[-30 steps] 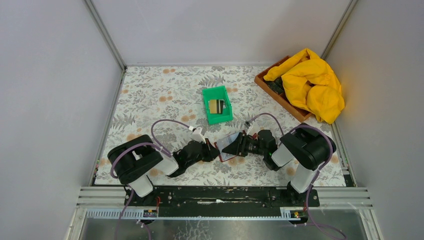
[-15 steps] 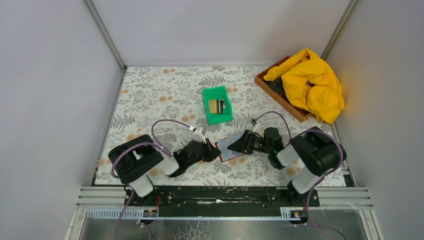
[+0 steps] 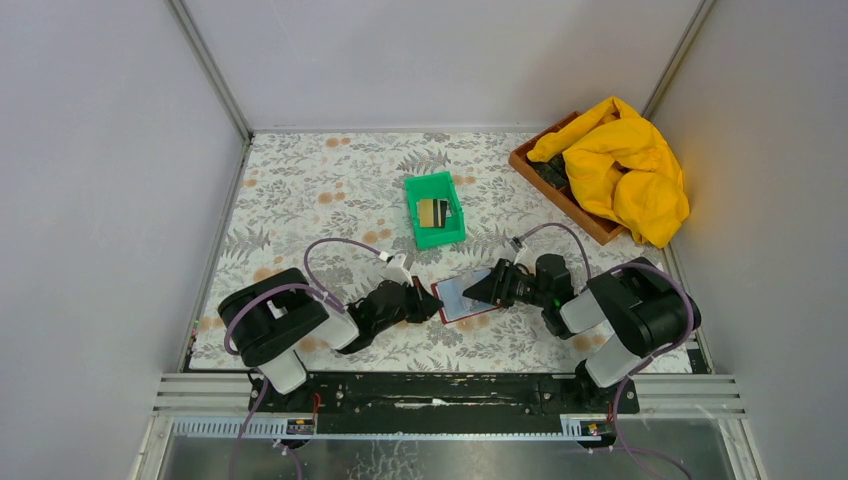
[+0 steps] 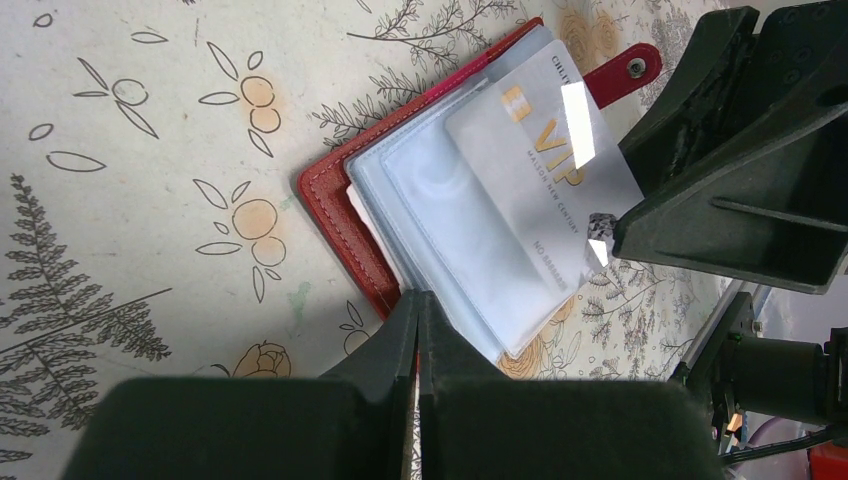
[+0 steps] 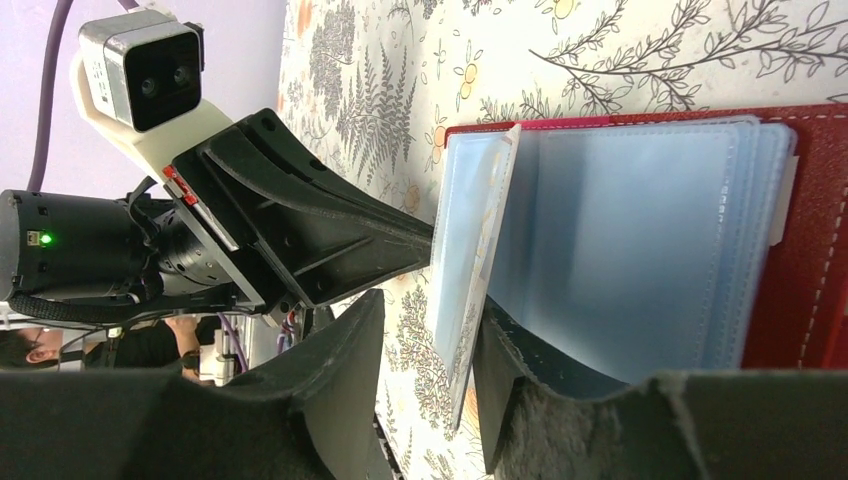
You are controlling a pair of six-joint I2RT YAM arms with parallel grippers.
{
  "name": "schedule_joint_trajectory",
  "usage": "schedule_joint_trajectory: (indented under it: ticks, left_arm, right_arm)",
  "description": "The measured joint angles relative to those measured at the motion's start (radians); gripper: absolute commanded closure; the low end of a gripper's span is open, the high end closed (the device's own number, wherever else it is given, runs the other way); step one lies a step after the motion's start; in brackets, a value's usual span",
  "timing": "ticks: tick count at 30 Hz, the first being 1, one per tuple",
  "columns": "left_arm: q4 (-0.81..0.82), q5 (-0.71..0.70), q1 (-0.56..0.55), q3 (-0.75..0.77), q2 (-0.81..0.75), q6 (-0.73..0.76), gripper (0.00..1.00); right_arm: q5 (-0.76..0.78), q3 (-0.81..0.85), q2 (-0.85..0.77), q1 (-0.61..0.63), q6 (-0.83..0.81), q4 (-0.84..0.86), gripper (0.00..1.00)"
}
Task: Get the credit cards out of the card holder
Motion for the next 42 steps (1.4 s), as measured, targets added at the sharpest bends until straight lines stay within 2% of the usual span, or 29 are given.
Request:
schedule_joint_trajectory:
  ticks: [6, 16, 22, 35, 42]
  left_arm:
    - [-0.001, 0.0, 0.0, 0.0, 0.0, 0.0, 1.0]
    - [-0.003, 0.0, 0.0, 0.0, -0.002, 0.0, 1.0]
    - [-0.003, 0.001, 0.0, 0.0, -0.002, 0.001, 1.0]
    - [-0.016, 0.008, 0.0, 0.002, -0.01, 0.007, 1.0]
    - [-0.016, 0.014, 0.0, 0.002, -0.01, 0.013, 1.0]
  right_arm:
    - [0.016, -0.002, -0.038, -0.007, -0.034, -0.063, 0.63]
    - [0.14, -0.002, -0.181, -0.009, -0.134, -0.296, 0.79]
    - [0.204, -0.002, -0.247, -0.011, -0.177, -0.409, 0.99]
    - [0.315, 0.011, -0.413, -0.012, -0.228, -0.572, 1.0]
    - [0.321, 0.096, -0.467, -0.013, -0.255, -0.651, 1.0]
